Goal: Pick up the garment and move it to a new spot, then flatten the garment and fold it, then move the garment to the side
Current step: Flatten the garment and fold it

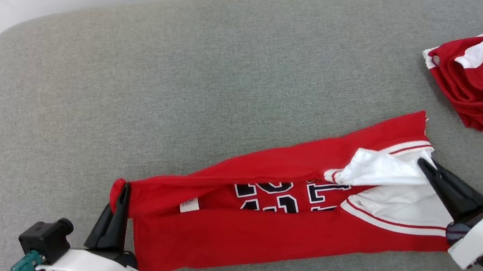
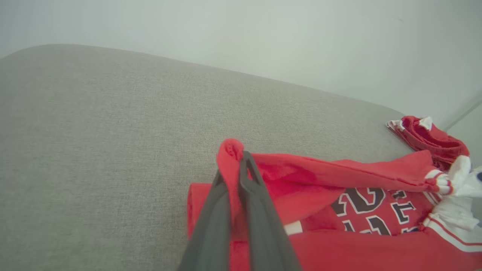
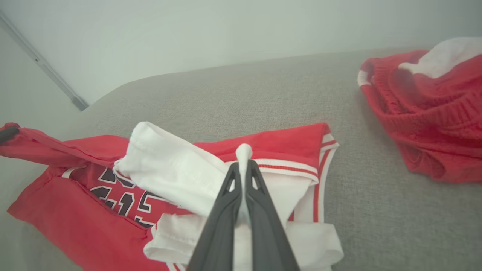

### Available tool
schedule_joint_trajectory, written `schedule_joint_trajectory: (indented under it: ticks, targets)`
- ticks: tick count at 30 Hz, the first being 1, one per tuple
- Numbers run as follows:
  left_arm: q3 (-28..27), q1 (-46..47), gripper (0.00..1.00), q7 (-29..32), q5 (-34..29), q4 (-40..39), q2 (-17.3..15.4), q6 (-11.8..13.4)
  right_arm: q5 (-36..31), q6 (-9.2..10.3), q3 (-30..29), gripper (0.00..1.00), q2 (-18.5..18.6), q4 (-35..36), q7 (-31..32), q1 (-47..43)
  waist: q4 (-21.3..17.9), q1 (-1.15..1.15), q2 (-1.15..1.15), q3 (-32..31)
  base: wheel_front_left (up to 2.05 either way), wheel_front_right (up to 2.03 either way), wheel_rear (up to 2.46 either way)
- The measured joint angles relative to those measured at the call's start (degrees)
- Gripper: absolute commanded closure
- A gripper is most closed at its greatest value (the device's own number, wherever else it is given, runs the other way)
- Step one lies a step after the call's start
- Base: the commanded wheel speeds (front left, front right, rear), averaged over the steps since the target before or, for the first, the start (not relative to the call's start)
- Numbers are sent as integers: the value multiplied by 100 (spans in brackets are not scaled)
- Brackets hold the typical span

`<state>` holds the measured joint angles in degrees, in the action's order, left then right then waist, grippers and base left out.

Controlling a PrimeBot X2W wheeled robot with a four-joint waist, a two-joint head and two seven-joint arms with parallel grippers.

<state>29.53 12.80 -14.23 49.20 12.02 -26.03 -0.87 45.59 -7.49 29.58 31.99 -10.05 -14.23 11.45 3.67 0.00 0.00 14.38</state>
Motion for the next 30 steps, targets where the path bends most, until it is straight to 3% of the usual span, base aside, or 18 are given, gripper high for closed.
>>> schedule_joint_trajectory:
  ticks: [8,10,12,13,14,16,17,18,19,20,24,30]
  targets:
    - [-365,-346,100,-1,-459,-23,316,-27,-82,-1,-151,100,-318,-62,1,-387,-97,0,0,-54,0,0,0]
    - [-372,-441,84,0,-460,68,423,-79,-90,0,-115,100,-387,-165,1,-396,-111,0,0,-63,0,0,0]
    - [-381,-537,53,0,-431,209,517,-118,-111,-1,-99,100,-456,-247,0,-397,-125,0,0,-77,0,0,0]
    - [-386,-564,23,0,-428,285,549,-118,-132,0,-91,100,-488,-294,0,-396,-125,0,0,-85,0,0,0]
    - [-396,-569,3,0,-402,361,567,-122,-132,0,-81,100,-520,-354,1,-396,-125,0,0,-94,0,0,0]
    - [-428,-569,0,0,-338,469,597,-148,-131,-1,-67,100,-582,-424,0,-403,-119,0,0,-114,0,0,0]
    - [-456,-569,0,0,-315,513,623,-158,-131,0,-66,82,-611,-453,1,-405,-113,0,0,-123,0,0,0]
    - [-480,-569,0,0,-267,553,655,-159,-131,0,-70,54,-646,-516,0,-411,-106,0,0,-136,0,0,0]
    - [-504,-570,0,0,-250,576,683,-159,-130,0,-88,17,-681,-571,0,-433,-100,0,0,-154,0,0,0]
    - [-560,-571,0,0,-243,594,709,-158,-129,0,-118,0,-712,-577,1,-480,-96,0,0,-173,0,0,0]
    - [-803,-677,0,0,-123,623,749,-148,-123,0,-311,0,-870,-579,0,-722,-84,0,0,-289,0,0,0]
    - [-1101,-1095,0,0,-400,236,744,204,-421,0,-1088,0,-1127,-285,0,-1275,-119,0,0,-568,0,0,0]
